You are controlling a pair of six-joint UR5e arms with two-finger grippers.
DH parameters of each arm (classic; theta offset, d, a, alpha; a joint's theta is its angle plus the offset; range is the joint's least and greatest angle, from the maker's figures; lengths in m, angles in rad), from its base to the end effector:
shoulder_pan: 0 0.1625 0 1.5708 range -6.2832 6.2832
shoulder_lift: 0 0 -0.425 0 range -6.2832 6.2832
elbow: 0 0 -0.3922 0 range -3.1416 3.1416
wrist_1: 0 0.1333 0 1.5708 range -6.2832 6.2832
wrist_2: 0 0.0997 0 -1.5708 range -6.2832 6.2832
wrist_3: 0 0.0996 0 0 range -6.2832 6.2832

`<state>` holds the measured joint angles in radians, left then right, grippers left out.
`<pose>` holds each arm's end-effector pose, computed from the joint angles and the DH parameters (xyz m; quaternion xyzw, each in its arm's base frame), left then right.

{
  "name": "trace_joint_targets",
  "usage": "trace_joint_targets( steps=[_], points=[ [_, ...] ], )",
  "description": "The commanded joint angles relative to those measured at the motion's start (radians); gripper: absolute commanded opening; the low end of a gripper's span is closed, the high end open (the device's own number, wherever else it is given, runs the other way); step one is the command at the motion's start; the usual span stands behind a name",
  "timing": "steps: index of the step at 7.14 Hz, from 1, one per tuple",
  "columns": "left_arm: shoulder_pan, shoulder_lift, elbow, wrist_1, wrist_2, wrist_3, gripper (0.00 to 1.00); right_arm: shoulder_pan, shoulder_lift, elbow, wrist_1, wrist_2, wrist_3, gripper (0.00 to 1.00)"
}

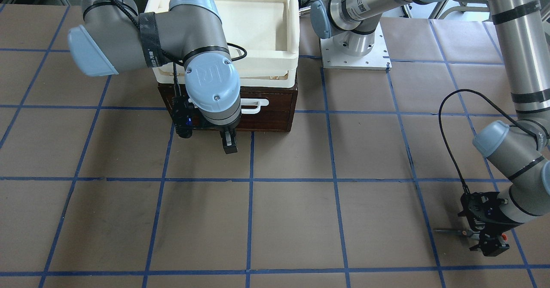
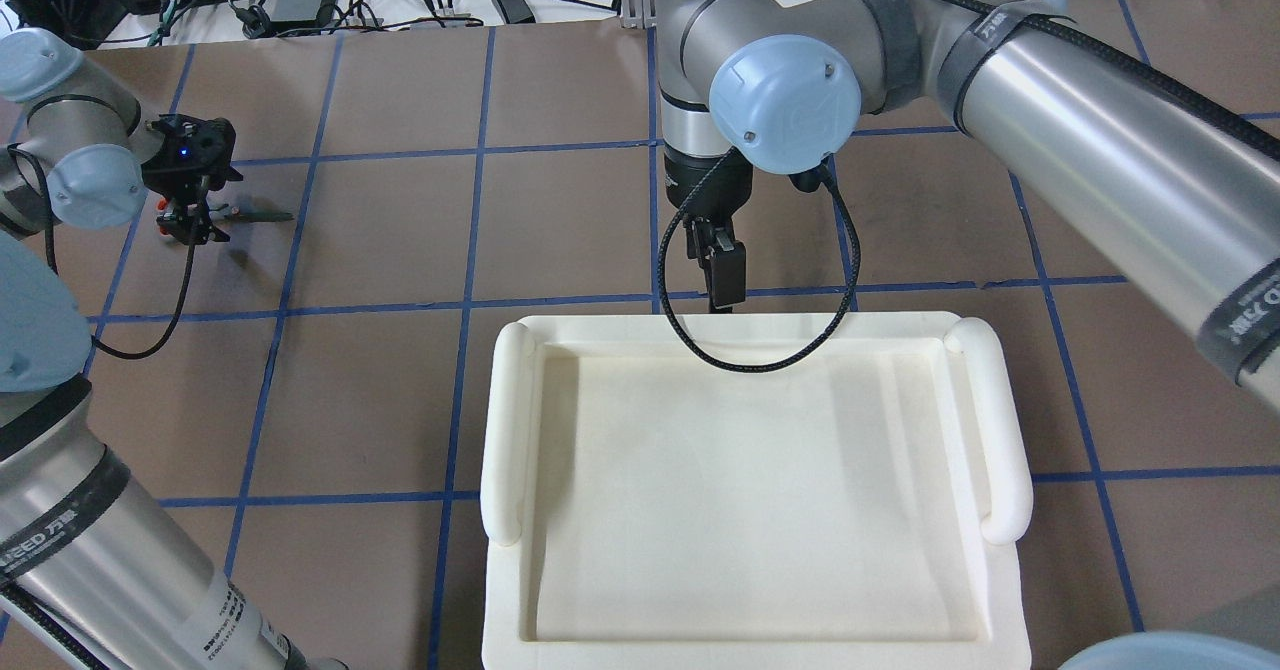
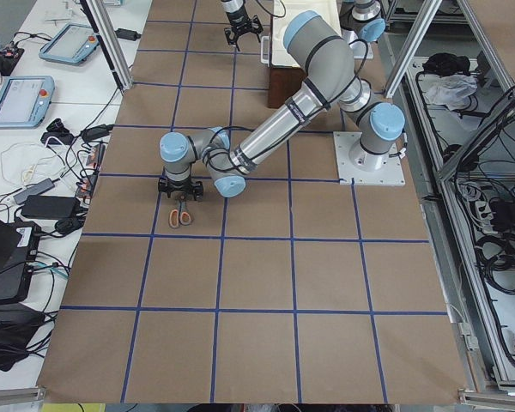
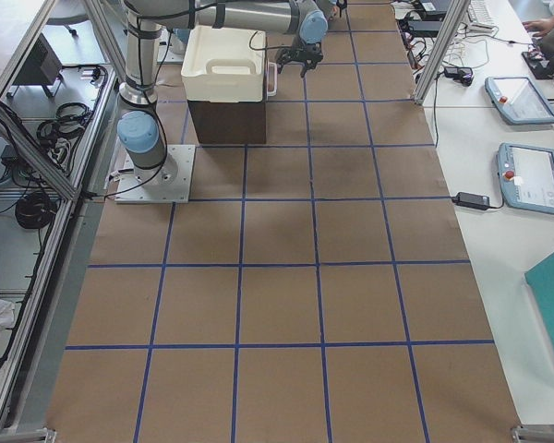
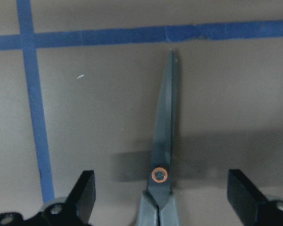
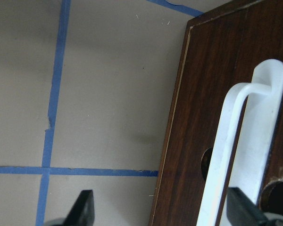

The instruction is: Place scissors in drawer with both arms

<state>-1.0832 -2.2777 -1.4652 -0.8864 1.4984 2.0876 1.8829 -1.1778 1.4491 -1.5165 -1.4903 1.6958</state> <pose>0.2071 -0.6905 0.1731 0.7173 0.6946 -0.0463 0.0297 0.3197 -0.5308 0.3240 -0.6340 -0.7551 -0.1205 0.1153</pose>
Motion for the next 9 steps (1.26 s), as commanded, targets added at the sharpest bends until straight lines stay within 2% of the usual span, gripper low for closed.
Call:
trace_joint_targets(
  steps=[1,3,5,7,8,9],
  points=[
    [0.003,-0.019,0.028,-0.025,0.005,0.008,0.94,0.018,0.013,0.001,0.001,-0.001,0.035,1.0],
    [0.005,-0.022,0.028,-0.042,0.005,0.002,0.93,0.018,0.015,0.008,0.002,-0.001,0.047,1.0],
    [0.017,-0.02,0.028,-0.042,0.011,-0.003,0.86,0.018,0.017,0.028,0.002,-0.007,0.061,1.0],
    [0.022,-0.022,0.026,-0.043,0.011,-0.006,0.86,0.018,0.017,0.03,0.015,-0.005,0.062,1.0],
    [0.022,-0.022,0.026,-0.043,0.008,-0.008,0.83,0.018,0.017,0.03,0.015,-0.005,0.062,0.99],
    [0.022,-0.022,0.025,-0.043,0.006,-0.011,0.75,0.018,0.018,0.03,0.024,-0.004,0.083,0.98]
  ],
)
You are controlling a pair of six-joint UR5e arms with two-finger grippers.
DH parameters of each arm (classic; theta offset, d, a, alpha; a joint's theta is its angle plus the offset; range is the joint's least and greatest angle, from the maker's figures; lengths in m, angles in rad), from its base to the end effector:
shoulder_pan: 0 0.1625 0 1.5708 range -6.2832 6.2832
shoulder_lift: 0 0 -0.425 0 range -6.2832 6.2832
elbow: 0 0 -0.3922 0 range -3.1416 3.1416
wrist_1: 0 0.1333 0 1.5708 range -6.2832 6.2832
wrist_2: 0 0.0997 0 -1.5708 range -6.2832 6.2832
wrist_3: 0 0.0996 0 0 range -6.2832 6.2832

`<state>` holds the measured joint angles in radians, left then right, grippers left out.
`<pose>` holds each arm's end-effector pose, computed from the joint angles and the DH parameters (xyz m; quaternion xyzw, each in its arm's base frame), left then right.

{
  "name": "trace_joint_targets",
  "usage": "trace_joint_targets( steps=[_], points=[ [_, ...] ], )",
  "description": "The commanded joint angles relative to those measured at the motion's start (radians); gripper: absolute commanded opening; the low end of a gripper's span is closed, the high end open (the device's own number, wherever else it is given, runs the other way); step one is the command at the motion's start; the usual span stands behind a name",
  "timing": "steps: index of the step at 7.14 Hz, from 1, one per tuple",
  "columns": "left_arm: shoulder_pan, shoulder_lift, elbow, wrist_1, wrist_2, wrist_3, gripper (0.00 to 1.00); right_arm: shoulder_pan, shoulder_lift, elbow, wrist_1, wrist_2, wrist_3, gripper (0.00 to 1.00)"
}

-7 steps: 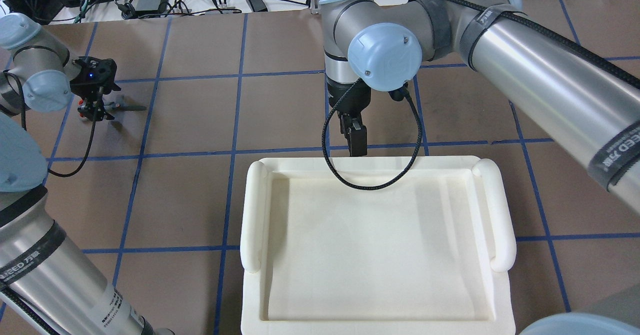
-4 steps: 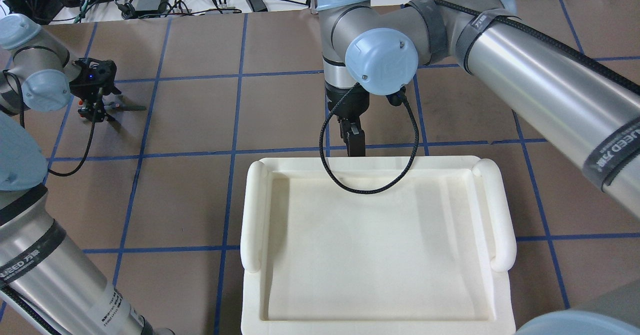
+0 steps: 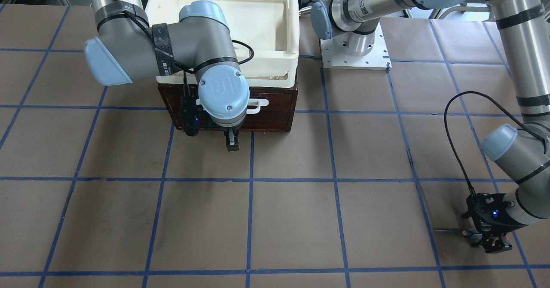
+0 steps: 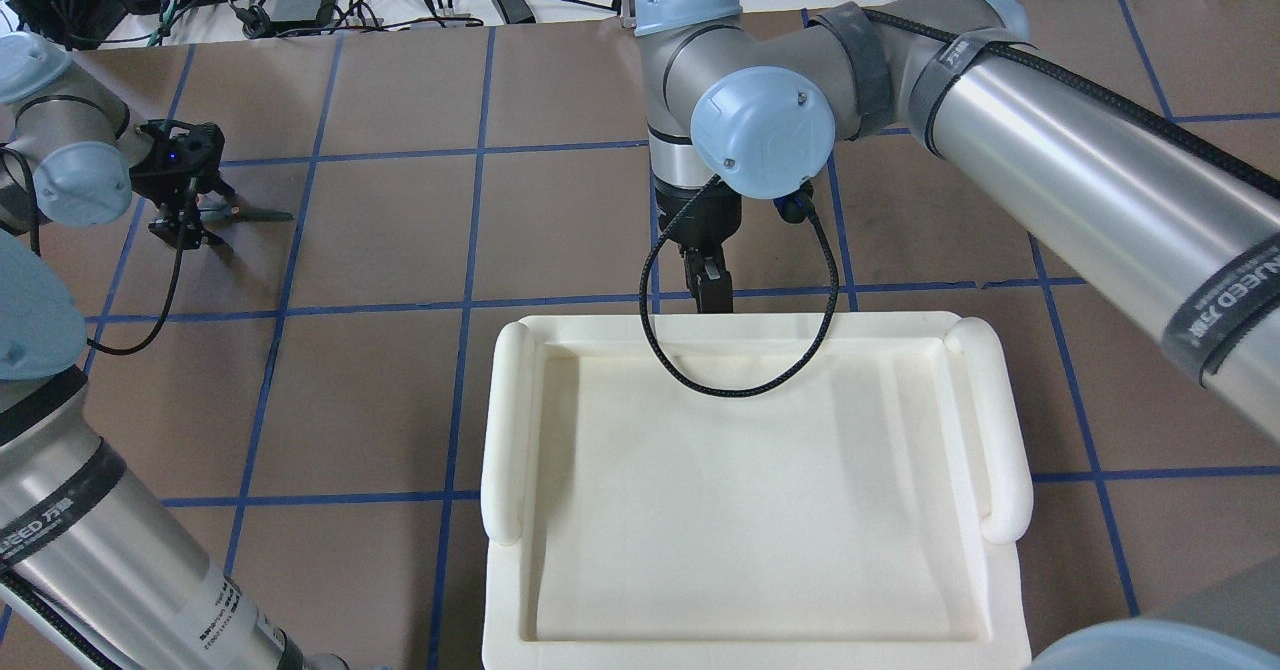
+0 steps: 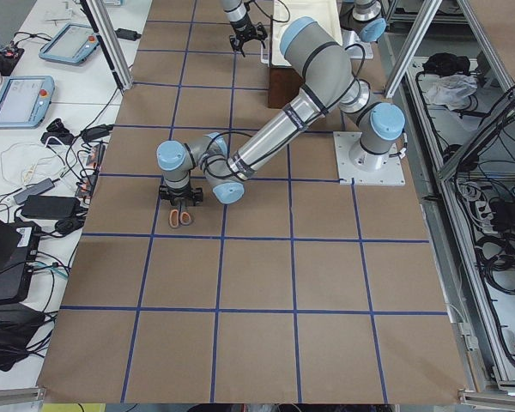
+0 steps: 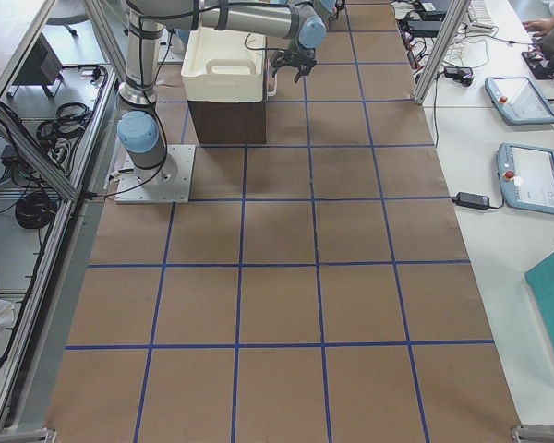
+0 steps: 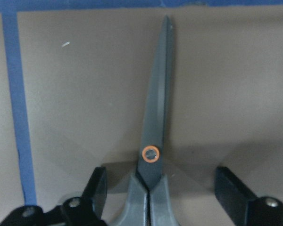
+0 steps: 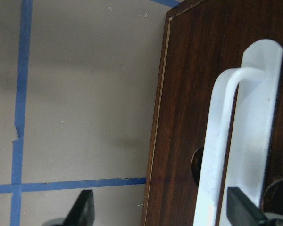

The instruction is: Place scissors in drawer with both arms

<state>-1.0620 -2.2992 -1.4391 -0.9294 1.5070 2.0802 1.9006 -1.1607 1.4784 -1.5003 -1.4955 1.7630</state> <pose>0.2246 -0.6893 0.1644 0.7073 0.7059 -0.0368 0.0128 0.3265 -0.5190 0.3001 -0.6495 -0.7346 -0.1285 0.1484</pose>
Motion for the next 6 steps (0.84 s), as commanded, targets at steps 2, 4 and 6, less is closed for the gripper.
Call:
trace_joint_targets(
  steps=[2,4,6],
  points=[
    [0.0,0.001,-0.004,0.0,-0.002,0.0,0.52,0.0,0.003,0.0,0.012,0.001,0.024,0.97],
    [0.0,0.001,-0.004,0.001,-0.007,0.001,0.22,0.0,0.012,0.0,0.011,0.004,0.024,0.99],
    [0.0,0.012,-0.009,0.001,-0.01,-0.002,0.22,0.0,0.012,0.002,0.009,0.003,0.024,1.0]
  ],
)
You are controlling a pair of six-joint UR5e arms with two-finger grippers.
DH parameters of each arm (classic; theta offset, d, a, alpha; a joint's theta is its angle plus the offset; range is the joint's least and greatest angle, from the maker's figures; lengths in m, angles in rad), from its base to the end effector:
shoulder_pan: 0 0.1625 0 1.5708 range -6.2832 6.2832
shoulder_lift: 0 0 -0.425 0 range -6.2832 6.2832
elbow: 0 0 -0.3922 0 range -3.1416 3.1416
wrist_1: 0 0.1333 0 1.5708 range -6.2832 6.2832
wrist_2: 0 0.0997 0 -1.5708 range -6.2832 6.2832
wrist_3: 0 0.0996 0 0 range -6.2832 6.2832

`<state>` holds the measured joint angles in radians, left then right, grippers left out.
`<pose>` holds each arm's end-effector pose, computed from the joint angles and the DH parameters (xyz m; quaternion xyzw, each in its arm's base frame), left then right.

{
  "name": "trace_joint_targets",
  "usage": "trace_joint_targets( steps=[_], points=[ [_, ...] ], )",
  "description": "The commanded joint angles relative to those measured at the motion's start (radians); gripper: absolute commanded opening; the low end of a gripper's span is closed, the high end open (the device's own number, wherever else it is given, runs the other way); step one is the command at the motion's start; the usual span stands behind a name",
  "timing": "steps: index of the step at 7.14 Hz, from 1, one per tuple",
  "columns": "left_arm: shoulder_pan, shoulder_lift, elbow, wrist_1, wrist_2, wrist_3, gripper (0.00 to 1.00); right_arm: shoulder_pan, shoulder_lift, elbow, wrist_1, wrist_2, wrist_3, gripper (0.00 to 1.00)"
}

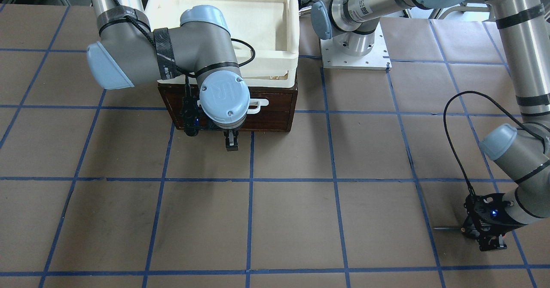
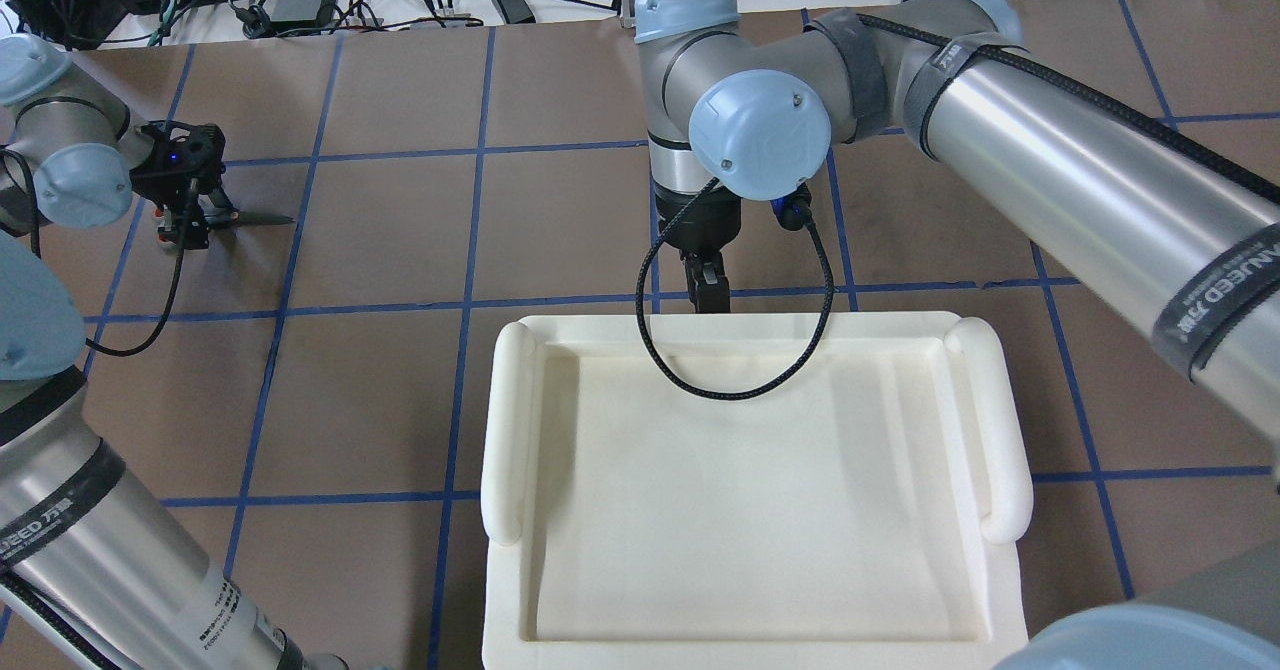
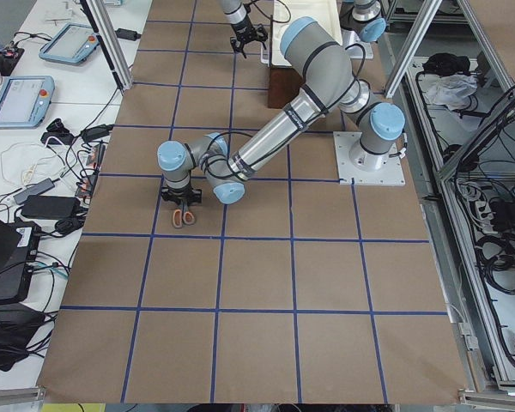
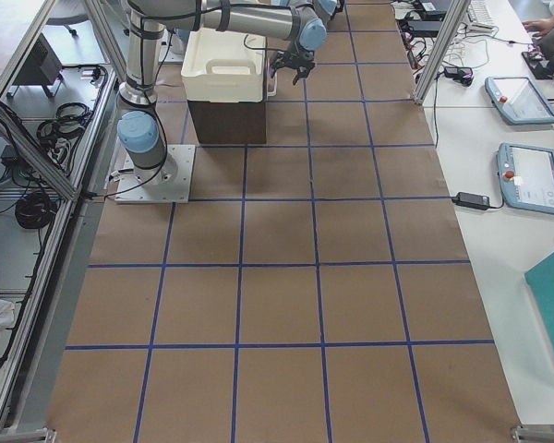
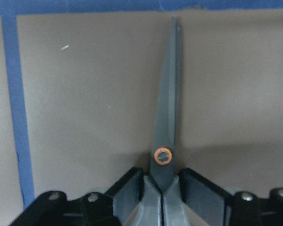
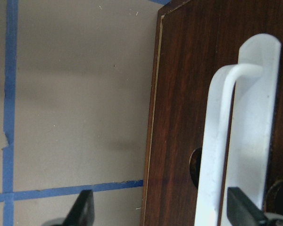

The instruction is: Place scissors in drawer with both arms

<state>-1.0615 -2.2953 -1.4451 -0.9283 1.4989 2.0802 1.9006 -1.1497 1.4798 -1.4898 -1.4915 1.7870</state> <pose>0.2233 -0.6880 0.1648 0.7071 0.7059 -0.0405 0.0112 0.3268 -0.5186 0.2924 -0.6573 -0.7244 -0.1338 0.1587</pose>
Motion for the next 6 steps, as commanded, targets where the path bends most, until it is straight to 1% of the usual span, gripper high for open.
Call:
trace_joint_targets(
  steps=[1,2,3,4,5,6],
  points=[
    [0.0,0.022,-0.009,-0.001,-0.002,-0.005,0.22,0.0,0.004,0.001,-0.003,-0.001,-0.001,1.0],
    [-0.002,0.03,-0.011,-0.006,0.001,-0.032,0.22,0.0,0.013,0.001,-0.006,-0.003,-0.001,1.0],
    [-0.015,0.051,-0.021,-0.044,0.003,-0.098,0.22,0.0,0.015,0.001,-0.007,-0.001,-0.001,1.0],
    [-0.035,0.088,-0.038,-0.067,0.007,-0.138,0.22,0.0,0.016,0.002,-0.007,-0.001,-0.001,1.0],
    [-0.067,0.137,-0.043,-0.139,0.009,-0.14,0.22,0.0,0.021,0.002,-0.007,-0.001,-0.001,1.0],
    [-0.102,0.207,-0.038,-0.249,0.009,-0.185,0.21,0.0,0.021,0.002,-0.007,-0.003,-0.005,1.0]
  ],
)
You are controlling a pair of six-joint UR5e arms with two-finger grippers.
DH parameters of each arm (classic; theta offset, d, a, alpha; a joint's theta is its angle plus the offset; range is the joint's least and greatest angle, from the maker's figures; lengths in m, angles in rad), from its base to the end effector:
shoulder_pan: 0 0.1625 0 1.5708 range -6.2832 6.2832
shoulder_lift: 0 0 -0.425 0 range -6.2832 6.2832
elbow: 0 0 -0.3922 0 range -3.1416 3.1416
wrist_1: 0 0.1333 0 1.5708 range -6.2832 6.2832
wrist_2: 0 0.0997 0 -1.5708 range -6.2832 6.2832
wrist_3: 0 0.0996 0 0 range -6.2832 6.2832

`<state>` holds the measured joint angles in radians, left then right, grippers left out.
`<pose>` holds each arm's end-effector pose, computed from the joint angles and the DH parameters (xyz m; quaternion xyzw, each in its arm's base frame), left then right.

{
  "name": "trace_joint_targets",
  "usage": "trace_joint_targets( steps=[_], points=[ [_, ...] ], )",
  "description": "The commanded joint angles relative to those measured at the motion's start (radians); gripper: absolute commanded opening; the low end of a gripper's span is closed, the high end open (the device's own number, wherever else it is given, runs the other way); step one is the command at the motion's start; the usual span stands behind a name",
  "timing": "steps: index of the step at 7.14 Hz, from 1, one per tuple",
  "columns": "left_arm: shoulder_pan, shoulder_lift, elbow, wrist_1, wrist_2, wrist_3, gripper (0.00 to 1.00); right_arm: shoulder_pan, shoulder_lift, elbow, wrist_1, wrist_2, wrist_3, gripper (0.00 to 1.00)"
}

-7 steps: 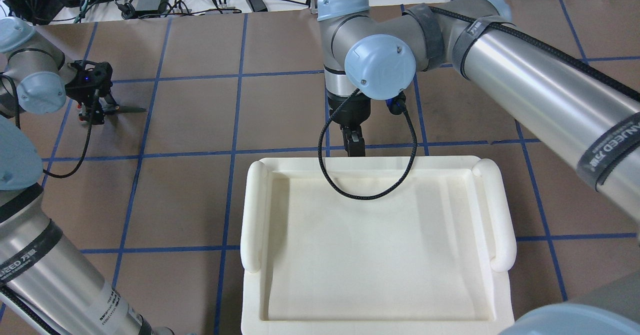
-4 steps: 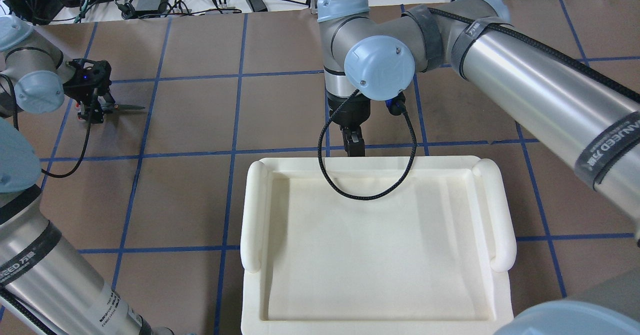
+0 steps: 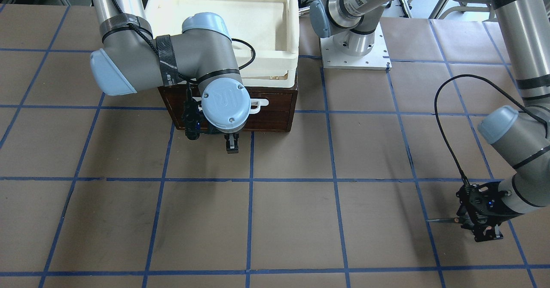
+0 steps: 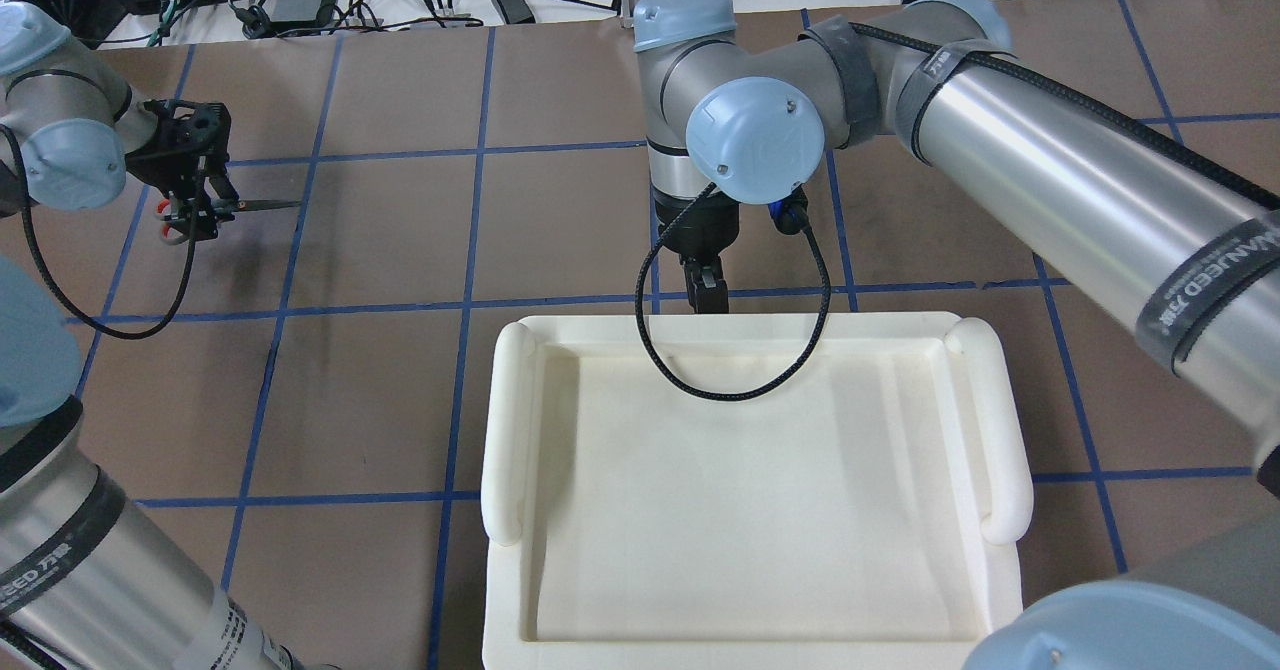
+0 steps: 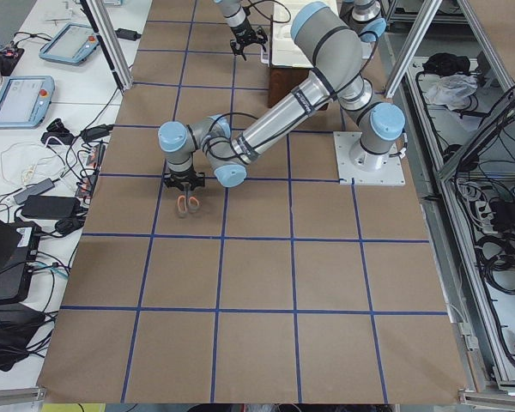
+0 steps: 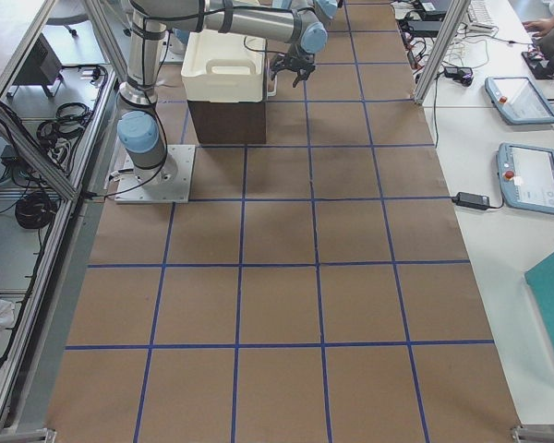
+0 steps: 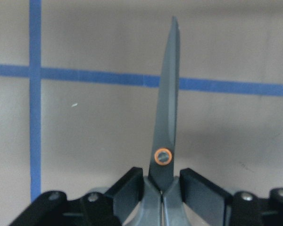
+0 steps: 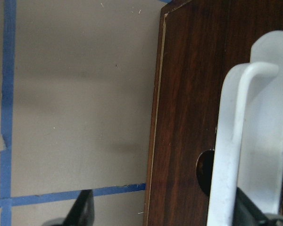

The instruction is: Place scissors in drawer with both arms

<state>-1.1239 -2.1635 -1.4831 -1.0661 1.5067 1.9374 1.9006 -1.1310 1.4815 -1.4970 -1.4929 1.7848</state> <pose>0.1681 -0.6739 0.2258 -0.6778 -0.7345 0.0297 0.0120 0.3275 -0.5213 0.2808 -0.6557 -0.7241 -0.1365 0.1646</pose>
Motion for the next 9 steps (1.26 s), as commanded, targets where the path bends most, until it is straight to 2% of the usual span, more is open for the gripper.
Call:
trace_joint_targets(
  steps=[1,4,5,7,9],
  points=[
    [-0.077,0.146,0.013,-0.199,0.004,-0.092,0.21,0.0,0.003,0.0,-0.002,0.0,-0.004,1.0],
    [-0.253,0.363,0.034,-0.447,0.052,-0.109,0.21,0.0,0.007,0.0,-0.006,-0.003,-0.015,1.0],
    [-0.308,0.426,0.034,-0.515,0.044,-0.189,0.21,0.0,0.007,0.0,-0.006,-0.004,-0.015,1.0],
    [-0.399,0.532,0.034,-0.619,0.055,-0.213,0.21,0.0,0.007,0.002,-0.006,0.002,-0.013,1.0],
    [-0.438,0.599,0.032,-0.675,0.049,-0.245,0.21,0.0,0.005,0.012,-0.002,0.003,-0.002,1.0]
  ],
)
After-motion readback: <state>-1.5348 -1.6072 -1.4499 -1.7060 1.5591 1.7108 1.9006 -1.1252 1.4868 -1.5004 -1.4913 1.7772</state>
